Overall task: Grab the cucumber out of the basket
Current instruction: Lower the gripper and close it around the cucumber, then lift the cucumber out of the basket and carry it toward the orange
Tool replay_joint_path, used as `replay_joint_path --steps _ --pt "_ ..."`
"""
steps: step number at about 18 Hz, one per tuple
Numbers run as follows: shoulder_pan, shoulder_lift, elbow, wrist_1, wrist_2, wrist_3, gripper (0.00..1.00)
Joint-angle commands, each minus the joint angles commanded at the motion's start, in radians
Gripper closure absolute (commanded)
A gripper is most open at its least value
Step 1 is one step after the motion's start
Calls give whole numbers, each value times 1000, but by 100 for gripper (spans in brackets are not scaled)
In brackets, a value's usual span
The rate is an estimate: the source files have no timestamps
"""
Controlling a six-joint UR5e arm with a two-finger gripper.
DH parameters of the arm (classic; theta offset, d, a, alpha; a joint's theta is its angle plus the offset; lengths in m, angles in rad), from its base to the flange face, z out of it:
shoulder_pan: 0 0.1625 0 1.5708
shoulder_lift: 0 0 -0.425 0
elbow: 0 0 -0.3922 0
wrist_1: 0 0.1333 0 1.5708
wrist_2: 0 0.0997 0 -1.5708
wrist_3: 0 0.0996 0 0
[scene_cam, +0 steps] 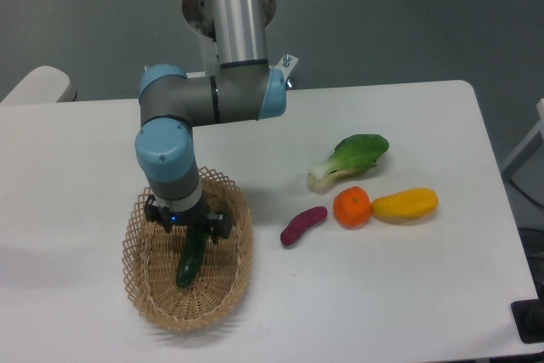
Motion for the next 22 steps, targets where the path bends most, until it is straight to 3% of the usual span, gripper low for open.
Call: replay_joint_path --steps 2,3,9,11,17,22 --pt "0 -8 2 0 6 0 1" --pt "-2 -9 3 0 20 0 8" --pt "0 -8 11 0 21 2 61" --pt "0 -8 14 -2 21 5 71" --pt "6 14 46 -6 18 6 75" --pt "41 61 135 -25 20 98 75"
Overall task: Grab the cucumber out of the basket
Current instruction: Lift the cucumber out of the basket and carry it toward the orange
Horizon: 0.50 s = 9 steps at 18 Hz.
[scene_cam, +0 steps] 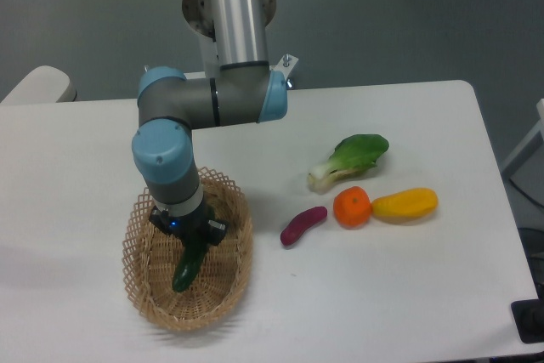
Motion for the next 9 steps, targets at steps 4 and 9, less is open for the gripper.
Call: replay_joint_path --steps 4,9 --pt "103 18 58 -61 -6 127 75" --pt "258 19 130 -169 -12 368 75"
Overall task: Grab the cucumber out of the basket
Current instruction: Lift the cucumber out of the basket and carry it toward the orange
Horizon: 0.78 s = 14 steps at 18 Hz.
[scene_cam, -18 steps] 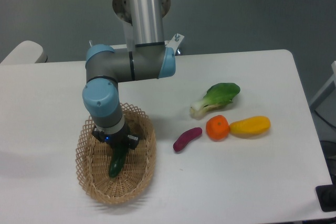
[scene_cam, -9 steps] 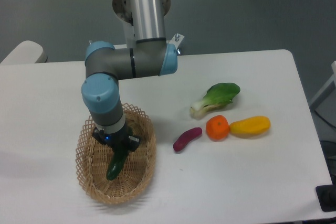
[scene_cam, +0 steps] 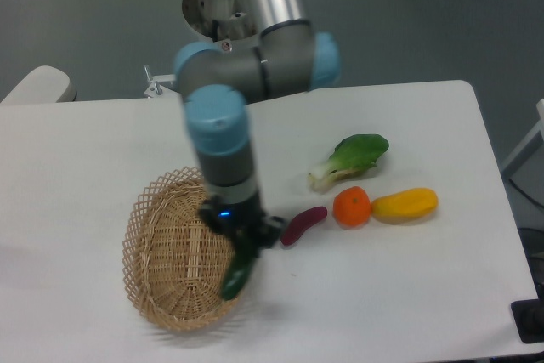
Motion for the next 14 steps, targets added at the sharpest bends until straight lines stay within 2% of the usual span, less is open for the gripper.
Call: replay_joint_path --steps 8,14 --pt "207 -6 51 -22 -14 419 75" --pt "289 -26 77 -29 -43 565 75"
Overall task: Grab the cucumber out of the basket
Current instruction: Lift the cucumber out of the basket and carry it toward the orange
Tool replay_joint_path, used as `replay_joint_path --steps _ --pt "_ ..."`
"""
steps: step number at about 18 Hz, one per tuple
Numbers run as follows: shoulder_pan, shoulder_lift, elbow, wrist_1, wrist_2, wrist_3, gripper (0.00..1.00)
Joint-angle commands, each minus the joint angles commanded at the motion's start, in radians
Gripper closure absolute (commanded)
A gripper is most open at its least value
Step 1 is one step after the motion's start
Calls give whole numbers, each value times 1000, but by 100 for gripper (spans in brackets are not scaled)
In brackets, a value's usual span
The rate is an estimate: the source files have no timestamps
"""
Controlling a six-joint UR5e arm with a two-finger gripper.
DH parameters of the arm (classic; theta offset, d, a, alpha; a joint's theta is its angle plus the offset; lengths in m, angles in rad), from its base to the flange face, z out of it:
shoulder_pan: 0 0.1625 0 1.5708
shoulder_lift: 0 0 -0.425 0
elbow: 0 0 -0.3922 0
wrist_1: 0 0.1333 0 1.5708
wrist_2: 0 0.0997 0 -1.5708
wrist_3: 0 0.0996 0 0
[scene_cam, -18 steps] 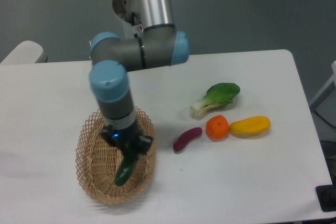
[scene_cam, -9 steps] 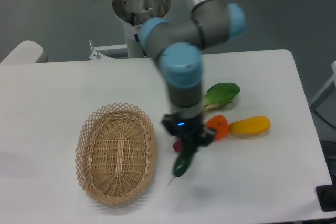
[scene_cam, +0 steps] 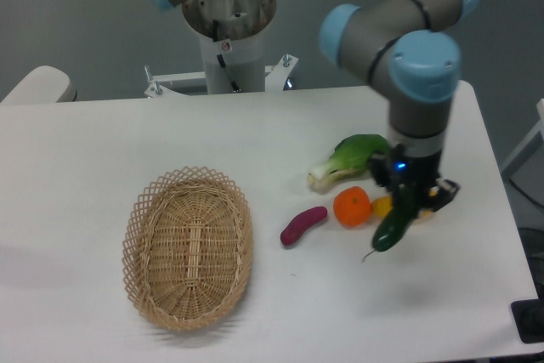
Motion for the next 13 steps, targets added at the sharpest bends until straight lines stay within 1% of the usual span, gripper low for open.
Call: replay_joint_path --steps 2,7,13 --pt "5 -2 0 0 -17 8 75" --pt "0 -18 0 3 -19 8 75" --pt "0 -18 -1 2 -26 8 75"
